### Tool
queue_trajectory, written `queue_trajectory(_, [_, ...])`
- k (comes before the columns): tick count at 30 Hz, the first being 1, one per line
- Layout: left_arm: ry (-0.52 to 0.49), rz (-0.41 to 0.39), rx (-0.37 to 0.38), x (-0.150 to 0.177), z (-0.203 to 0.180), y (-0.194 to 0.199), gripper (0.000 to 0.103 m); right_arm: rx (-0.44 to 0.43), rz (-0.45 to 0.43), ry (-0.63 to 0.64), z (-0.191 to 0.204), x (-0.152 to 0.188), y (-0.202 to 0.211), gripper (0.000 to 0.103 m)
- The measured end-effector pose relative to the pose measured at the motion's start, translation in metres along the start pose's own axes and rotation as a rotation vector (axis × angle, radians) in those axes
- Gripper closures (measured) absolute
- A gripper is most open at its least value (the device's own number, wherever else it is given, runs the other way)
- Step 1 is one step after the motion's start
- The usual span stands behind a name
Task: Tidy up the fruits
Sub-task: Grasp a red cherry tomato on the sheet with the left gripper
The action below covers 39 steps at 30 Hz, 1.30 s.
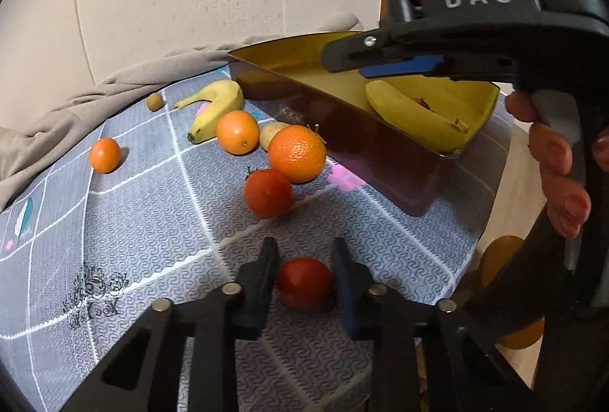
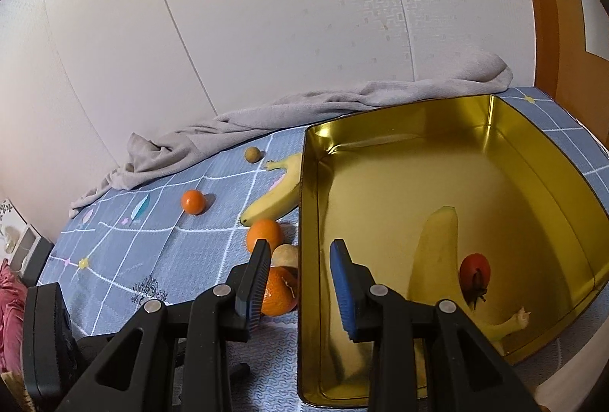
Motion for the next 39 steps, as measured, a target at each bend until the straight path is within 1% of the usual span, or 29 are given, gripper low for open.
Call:
queue_trajectory(4, [0.031, -0.001, -0.022, 0.002, 0.012, 0.002, 0.076, -0.008, 0.019, 0.012, 0.005, 0.003, -0.004, 0.07])
queue_trajectory(10, [0.151, 0.005, -0.1, 0.008, 0.055, 0.009, 0.076, -0.034, 0.058, 0.102, 0.032, 0.011, -0.013, 0.07])
queue_trajectory(13, [0.202, 0.005, -0.131, 0.013, 0.075, 0.014, 0.076, -0.048, 0.095, 0.157, 0.048, 0.018, -0.022, 0.07])
queue_trajectory(16, [0.23, 0.003, -0.156, 0.018, 0.088, 0.019, 0.076, -0.085, 0.15, 0.181, 0.062, 0.029, -0.033, 0.07])
queue_trajectory(17, [0.239, 0.003, -0.159, 0.02, 0.091, 0.02, 0.076, -0.089, 0.168, 0.189, 0.066, 0.033, -0.038, 0.07])
queue_trajectory(19, [0.252, 0.001, -0.161, 0.023, 0.096, 0.023, 0.076, -0.054, 0.164, 0.233, 0.072, 0.036, -0.042, 0.07])
queue_trajectory(22, [0.271, 0.0, -0.16, 0.027, 0.101, 0.027, 0.076, -0.06, 0.191, 0.24, 0.075, 0.042, -0.049, 0.07])
queue_trajectory(25, [0.281, -0.002, -0.16, 0.032, 0.107, 0.029, 0.076, -0.017, 0.173, 0.268, 0.076, 0.041, -0.053, 0.07])
queue_trajectory(28, [0.297, -0.005, -0.159, 0.034, 0.11, 0.032, 0.076, 0.002, 0.167, 0.278, 0.079, 0.039, -0.056, 0.07])
queue_trajectory(32, [0.339, -0.019, -0.164, 0.035, 0.118, 0.04, 0.076, 0.01, 0.157, 0.326, 0.089, 0.04, -0.059, 0.07])
queue_trajectory(35, [0.364, -0.021, -0.163, 0.036, 0.124, 0.042, 0.076, -0.031, 0.16, 0.336, 0.096, 0.04, -0.058, 0.07])
queue_trajectory(36, [0.37, -0.023, -0.163, 0.037, 0.126, 0.043, 0.076, -0.035, 0.149, 0.327, 0.095, 0.038, -0.055, 0.07])
queue_trajectory(39, [0.382, -0.022, -0.156, 0.037, 0.129, 0.042, 0.076, 0.004, 0.117, 0.3, 0.084, 0.031, -0.048, 0.07])
Point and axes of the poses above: each gripper's, at about its wrist camera, not at the fingertips, and y roughly against the way its jaws point, z to its left, x to its underside, the point moved 8 cm from there along -y, roughly the way its jaws point, and after that the axes turned 6 degrees about z, right-handed, at the moved point
